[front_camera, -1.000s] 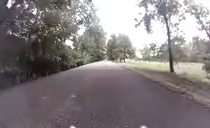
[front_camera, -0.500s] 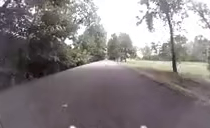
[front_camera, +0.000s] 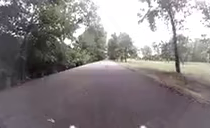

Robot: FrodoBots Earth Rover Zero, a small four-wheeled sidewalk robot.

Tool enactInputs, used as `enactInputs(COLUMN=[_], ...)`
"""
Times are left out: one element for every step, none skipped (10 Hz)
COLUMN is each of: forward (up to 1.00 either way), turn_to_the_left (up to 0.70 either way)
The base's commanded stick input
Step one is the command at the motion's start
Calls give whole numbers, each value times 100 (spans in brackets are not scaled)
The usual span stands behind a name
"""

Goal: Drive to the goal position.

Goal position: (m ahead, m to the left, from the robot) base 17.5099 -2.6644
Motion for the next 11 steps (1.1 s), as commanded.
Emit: enactInputs(forward=[70, 70, 70, 70, 70, 70, 70, 70, 70, 70, 70], turn_to_the_left=[0, 0, 0, 0, 0, 0, 0, 0, 0, 0, 0])
